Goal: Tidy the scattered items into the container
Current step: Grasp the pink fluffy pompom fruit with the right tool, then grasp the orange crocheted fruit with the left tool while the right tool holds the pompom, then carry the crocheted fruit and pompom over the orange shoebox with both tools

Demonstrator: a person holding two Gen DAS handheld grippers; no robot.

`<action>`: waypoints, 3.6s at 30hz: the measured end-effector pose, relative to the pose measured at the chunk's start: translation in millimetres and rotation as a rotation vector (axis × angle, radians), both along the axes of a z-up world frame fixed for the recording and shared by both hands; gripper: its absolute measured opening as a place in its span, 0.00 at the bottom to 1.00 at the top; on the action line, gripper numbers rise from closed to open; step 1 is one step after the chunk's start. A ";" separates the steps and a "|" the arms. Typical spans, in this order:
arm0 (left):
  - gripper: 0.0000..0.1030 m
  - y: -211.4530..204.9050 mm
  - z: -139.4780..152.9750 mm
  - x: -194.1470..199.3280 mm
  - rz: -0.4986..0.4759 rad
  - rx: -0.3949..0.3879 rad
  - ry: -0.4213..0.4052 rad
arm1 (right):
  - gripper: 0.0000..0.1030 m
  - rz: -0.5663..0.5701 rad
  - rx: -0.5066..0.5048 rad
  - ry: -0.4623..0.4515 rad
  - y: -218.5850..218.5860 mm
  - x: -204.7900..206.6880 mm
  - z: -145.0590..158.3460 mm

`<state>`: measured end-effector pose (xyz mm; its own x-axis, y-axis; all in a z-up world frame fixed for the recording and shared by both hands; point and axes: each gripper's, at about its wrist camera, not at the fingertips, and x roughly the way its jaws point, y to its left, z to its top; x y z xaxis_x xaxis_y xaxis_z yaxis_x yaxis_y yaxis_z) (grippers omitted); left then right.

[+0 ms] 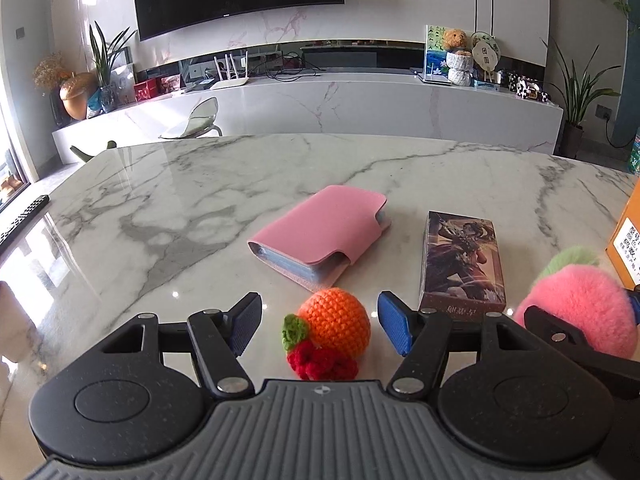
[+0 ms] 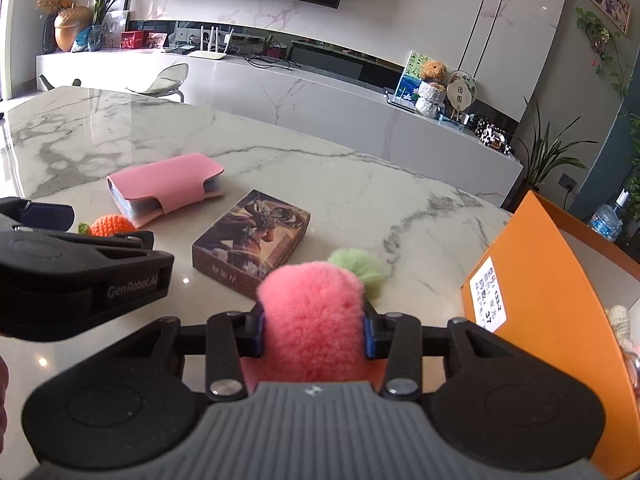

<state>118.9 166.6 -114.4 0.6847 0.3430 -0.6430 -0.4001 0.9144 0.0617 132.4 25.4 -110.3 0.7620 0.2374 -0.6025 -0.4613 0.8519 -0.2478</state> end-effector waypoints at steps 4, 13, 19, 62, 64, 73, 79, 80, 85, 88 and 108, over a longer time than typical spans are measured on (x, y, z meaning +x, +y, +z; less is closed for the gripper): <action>0.73 1.5 -4.6 2.9 -0.006 -0.026 0.016 | 0.42 0.001 -0.001 -0.004 4.9 5.7 -1.3; 0.55 -4.0 -14.5 2.5 -0.031 -0.030 0.050 | 0.57 -0.037 -0.001 0.000 -1.3 11.5 -8.5; 0.52 -10.9 -15.2 0.0 -0.053 -0.008 0.044 | 0.65 -0.060 0.008 0.046 -8.2 13.2 -17.0; 0.51 -75.1 71.3 -91.1 -0.122 -0.013 -0.120 | 0.47 -0.151 0.145 -0.104 -90.1 -91.4 62.1; 0.51 -82.6 79.5 -96.4 -0.137 -0.003 -0.141 | 0.47 -0.162 0.157 -0.125 -98.0 -97.3 70.2; 0.51 -120.4 106.9 -112.6 -0.226 0.035 -0.214 | 0.47 -0.240 0.214 -0.217 -138.8 -117.2 103.9; 0.51 -145.4 119.0 -113.1 -0.279 0.078 -0.241 | 0.47 -0.304 0.245 -0.249 -167.4 -120.6 116.9; 0.51 -149.8 120.0 -113.4 -0.286 0.091 -0.243 | 0.47 -0.313 0.250 -0.252 -171.7 -120.3 118.5; 0.51 -169.4 124.9 -103.7 -0.327 0.097 -0.247 | 0.47 -0.351 0.275 -0.266 -193.8 -117.2 124.4; 0.51 -182.3 126.1 -96.6 -0.354 0.103 -0.248 | 0.47 -0.366 0.282 -0.273 -206.1 -113.3 126.6; 0.51 -253.3 131.7 -6.0 -0.547 0.001 -0.248 | 0.47 -0.433 0.328 -0.203 -303.2 -21.7 138.9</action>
<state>112.9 -86.7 17.4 0.8916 -0.1008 -0.4415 0.1261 0.9916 0.0282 110.7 -277.7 28.6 0.9238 0.0284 -0.3818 -0.0249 0.9996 0.0141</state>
